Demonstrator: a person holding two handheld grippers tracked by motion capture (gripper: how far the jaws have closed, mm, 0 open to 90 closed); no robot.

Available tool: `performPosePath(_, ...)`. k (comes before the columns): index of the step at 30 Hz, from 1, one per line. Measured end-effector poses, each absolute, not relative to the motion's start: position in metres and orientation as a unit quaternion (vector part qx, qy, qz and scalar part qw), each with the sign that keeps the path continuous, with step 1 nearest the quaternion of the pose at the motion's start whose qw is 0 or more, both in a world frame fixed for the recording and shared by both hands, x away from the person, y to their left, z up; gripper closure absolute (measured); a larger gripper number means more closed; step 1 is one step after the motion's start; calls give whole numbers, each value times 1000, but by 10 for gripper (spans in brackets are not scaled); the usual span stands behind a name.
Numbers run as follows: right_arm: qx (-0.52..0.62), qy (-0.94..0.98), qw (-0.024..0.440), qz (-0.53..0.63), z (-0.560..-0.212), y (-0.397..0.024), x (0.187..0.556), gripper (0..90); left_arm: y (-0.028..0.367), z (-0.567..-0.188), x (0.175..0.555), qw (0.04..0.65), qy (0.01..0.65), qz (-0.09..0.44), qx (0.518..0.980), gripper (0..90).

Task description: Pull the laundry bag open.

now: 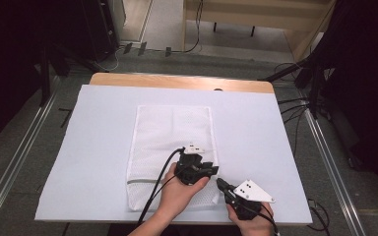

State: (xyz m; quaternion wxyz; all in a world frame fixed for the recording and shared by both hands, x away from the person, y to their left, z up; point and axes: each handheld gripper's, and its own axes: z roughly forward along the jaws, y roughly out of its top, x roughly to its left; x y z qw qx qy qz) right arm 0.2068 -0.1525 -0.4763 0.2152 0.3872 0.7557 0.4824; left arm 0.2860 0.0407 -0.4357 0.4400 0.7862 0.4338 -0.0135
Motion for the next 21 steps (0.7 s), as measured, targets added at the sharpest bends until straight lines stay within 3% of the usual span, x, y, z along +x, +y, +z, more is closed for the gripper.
performPosePath(8, 393, 752, 214, 484, -476, -154, 207, 900, 54, -432, 283, 450, 428, -20, 784, 810)
performPosePath(21, 396, 751, 213, 484, -477, -155, 208, 900, 60, -441, 279, 450, 427, -51, 782, 825)
